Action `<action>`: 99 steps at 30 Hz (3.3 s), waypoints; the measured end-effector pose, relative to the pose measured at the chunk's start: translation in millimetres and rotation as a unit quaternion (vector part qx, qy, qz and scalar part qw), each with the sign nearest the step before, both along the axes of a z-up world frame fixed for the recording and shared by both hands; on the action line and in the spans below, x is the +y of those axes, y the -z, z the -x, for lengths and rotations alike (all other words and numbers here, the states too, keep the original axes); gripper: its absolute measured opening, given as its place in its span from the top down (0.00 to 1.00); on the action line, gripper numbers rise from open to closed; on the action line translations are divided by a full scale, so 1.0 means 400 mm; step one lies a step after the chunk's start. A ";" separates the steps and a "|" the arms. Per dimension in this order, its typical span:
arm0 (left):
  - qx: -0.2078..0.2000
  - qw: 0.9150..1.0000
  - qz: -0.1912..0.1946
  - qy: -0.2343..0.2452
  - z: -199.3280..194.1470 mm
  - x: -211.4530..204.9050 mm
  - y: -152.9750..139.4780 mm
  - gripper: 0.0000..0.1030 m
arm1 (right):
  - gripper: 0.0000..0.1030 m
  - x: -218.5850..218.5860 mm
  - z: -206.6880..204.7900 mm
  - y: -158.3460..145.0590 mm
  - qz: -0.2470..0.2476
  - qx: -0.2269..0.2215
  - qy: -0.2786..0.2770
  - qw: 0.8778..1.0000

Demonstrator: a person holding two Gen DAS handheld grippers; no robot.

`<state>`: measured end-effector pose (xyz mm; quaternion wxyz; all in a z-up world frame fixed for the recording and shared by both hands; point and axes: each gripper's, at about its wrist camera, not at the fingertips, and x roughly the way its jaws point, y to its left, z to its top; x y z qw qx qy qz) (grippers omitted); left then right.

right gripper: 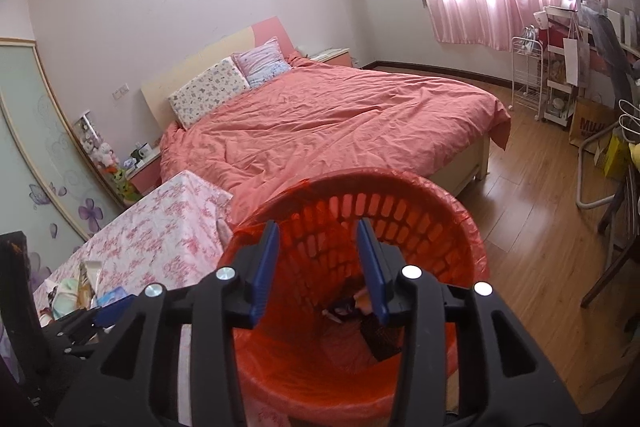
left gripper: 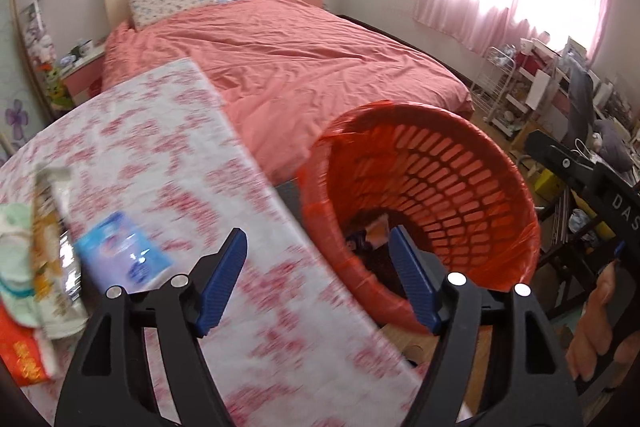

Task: Collect trash
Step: 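Move both open tools back to the trash pile on the bed, then grasp the orange-and-white paper cup with the left tool while the right tool grasps the blue tissue pack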

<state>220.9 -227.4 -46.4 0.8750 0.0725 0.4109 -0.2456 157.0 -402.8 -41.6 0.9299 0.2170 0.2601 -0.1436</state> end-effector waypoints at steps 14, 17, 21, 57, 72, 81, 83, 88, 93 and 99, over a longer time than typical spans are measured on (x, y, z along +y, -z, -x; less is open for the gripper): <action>-0.009 0.991 -0.004 -0.136 0.058 0.340 -0.035 0.28 | 0.58 0.302 -0.045 -0.010 0.027 0.030 -0.115 0.992; -0.017 0.986 -0.004 -0.166 0.070 0.412 -0.044 0.28 | 0.56 0.379 -0.066 -0.002 0.037 0.040 -0.143 0.988; -0.024 0.980 0.003 -0.197 0.075 0.490 -0.060 0.28 | 0.50 0.472 -0.100 0.011 0.045 0.050 -0.176 0.982; 0.017 0.977 0.071 -0.202 0.074 0.717 0.063 0.59 | 0.40 0.609 -0.272 0.144 0.062 0.145 -0.185 0.970; -0.031 0.985 0.054 -0.160 0.043 0.615 0.053 0.65 | 0.40 0.615 -0.268 0.144 0.060 0.145 -0.183 0.971; -0.019 0.989 0.069 -0.130 0.053 0.620 0.049 0.71 | 0.41 0.638 -0.269 0.142 0.063 0.143 -0.199 0.968; -0.016 0.990 0.071 -0.125 0.053 0.614 0.053 0.71 | 0.41 0.636 -0.269 0.142 0.062 0.143 -0.198 0.968; -0.024 0.993 0.050 -0.101 0.058 0.568 0.067 0.76 | 0.41 0.638 -0.265 0.142 0.059 0.142 -0.197 0.968; -0.020 0.994 0.033 -0.106 0.028 0.567 0.073 0.96 | 0.41 0.638 -0.264 0.142 0.060 0.142 -0.198 0.968; -0.019 0.992 0.040 -0.120 0.027 0.601 0.069 0.96 | 0.41 0.638 -0.267 0.139 0.059 0.140 -0.202 0.967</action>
